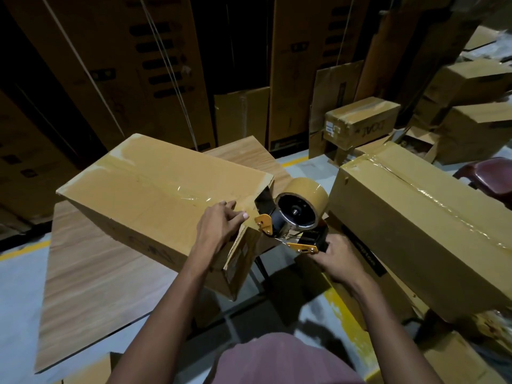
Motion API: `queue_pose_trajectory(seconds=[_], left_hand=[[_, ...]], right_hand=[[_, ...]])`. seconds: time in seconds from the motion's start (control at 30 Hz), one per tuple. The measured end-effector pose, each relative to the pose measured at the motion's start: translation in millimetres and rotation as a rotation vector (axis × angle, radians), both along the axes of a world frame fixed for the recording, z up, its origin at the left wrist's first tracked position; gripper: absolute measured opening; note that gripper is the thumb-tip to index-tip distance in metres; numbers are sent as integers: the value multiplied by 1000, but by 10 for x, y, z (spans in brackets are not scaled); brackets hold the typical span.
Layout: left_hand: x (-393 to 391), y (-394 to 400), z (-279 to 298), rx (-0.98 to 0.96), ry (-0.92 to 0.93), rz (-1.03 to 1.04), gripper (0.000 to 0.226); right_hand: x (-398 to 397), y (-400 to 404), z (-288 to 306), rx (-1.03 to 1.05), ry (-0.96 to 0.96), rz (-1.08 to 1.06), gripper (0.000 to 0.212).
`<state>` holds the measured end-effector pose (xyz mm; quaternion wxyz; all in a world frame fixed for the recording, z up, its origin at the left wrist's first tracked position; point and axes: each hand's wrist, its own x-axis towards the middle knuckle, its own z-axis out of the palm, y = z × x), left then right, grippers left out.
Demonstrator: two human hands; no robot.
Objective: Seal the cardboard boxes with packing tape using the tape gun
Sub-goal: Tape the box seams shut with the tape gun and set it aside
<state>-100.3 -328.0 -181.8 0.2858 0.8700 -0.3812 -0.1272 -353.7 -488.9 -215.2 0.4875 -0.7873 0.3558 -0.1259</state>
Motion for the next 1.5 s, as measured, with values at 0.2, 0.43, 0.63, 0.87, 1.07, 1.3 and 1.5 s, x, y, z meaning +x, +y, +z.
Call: queue_pose_trajectory(seconds=[0.2, 0.43, 0.63, 0.87, 1.07, 1.3, 1.5], left_hand=[[-95, -106, 143, 114, 34, 63, 36], [-230, -160, 173, 103, -17, 139, 37], [-297, -150, 122, 141, -162, 111, 61], [-461, -213, 206, 276, -421, -164, 36], [-493, -321, 274, 389, -436, -256, 47], [-427, -474, 330, 465, -272, -273, 79], [-281, -649, 321, 494, -52, -213, 88]], right_hand=[[9, 106, -42, -31, 33, 44, 43], [-130, 47, -41, 19, -9, 12, 32], [-192, 32, -40, 23, 23, 1, 38], [-227, 97, -15, 62, 69, -14, 36], [-255, 84, 6, 148, 52, 32, 15], [-319, 95, -47, 30, 81, 20, 31], [-282, 93, -148, -10, 112, 36, 36]])
